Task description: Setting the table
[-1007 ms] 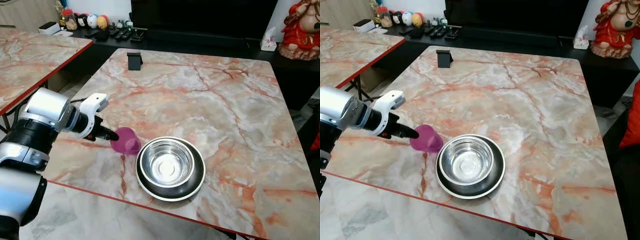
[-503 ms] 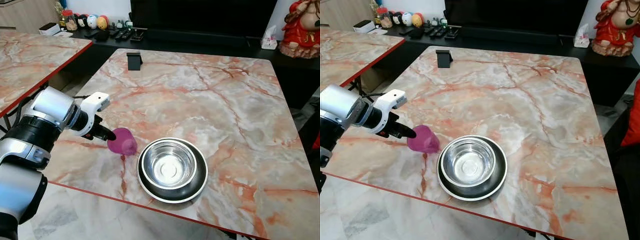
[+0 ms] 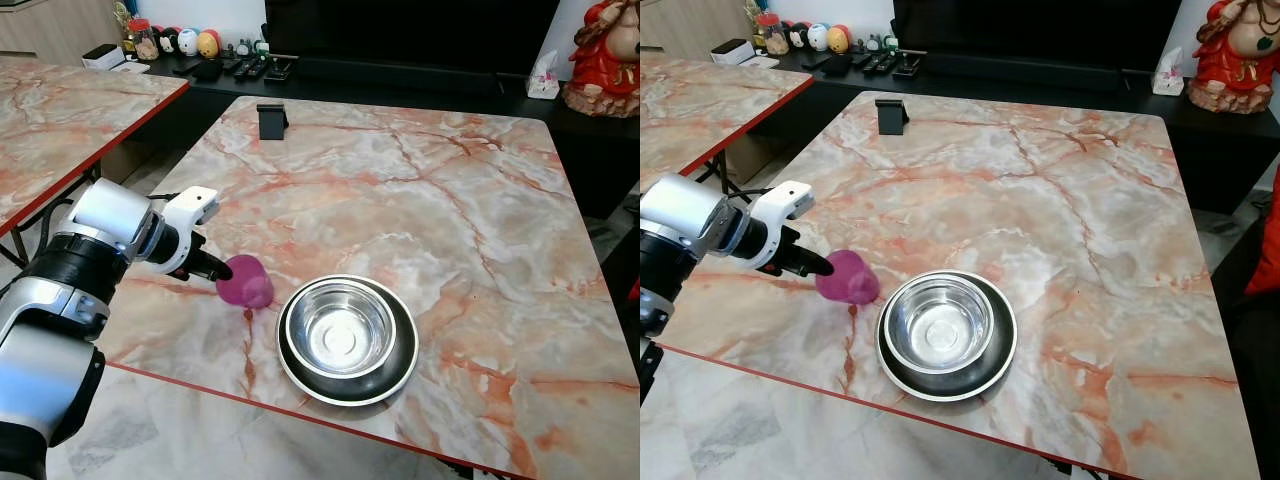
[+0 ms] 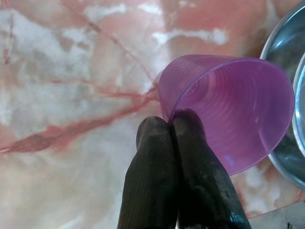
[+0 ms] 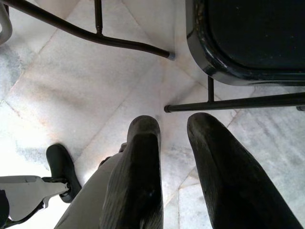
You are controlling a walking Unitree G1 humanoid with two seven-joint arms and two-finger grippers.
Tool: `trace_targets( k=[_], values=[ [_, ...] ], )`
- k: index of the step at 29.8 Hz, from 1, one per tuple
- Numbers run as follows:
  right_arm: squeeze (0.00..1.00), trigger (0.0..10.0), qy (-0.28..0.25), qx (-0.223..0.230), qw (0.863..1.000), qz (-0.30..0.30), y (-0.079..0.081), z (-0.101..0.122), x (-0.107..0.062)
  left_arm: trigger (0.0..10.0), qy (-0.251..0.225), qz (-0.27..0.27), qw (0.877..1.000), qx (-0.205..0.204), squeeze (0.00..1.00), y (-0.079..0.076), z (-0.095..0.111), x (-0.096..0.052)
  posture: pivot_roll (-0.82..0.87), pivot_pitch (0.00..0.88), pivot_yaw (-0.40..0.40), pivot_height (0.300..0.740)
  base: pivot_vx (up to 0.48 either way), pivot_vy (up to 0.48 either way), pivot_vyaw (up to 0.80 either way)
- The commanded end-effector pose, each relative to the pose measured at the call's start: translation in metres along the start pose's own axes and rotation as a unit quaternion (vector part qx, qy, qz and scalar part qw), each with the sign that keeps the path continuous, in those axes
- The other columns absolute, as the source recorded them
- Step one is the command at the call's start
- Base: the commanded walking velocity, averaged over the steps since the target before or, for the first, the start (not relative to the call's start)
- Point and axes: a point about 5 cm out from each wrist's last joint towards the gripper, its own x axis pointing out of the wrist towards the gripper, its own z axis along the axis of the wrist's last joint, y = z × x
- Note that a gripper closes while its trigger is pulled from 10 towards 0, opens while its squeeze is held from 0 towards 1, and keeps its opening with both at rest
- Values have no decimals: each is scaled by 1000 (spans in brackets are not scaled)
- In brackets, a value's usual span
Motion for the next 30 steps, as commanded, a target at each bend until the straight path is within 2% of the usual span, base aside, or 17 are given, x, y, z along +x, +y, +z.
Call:
trace_targets(
  k=[1, 21, 23, 26, 30],
  values=[
    [0, 10000, 6, 5, 1000, -3, -1, -3, -1, 10000, -8, 5, 1000, -2, 0, 0, 5, -5, 71, 0, 40, 740, 0, 0, 0],
    [0, 10000, 9, 4, 1000, -4, -1, -4, -1, 10000, -12, -19, 1000, 9, 0, -5, 8, -5, 71, 0, 41, 740, 0, 0, 0],
    [0, 10000, 8, 4, 1000, -4, -1, -3, -1, 10000, -13, -21, 1000, 11, 86, -6, 8, -5, 71, 0, 41, 740, 0, 0, 0],
    [0, 10000, 8, 5, 1000, -4, -1, -3, -1, 10000, -13, -24, 1000, 12, 86, -6, 8, -5, 71, 0, 41, 740, 0, 0, 0],
    [0, 10000, 8, 4, 1000, -4, -1, -3, -1, 10000, -12, -25, 1000, 15, 12, -7, 8, -5, 69, 0, 42, 740, 0, 0, 0]
  ],
)
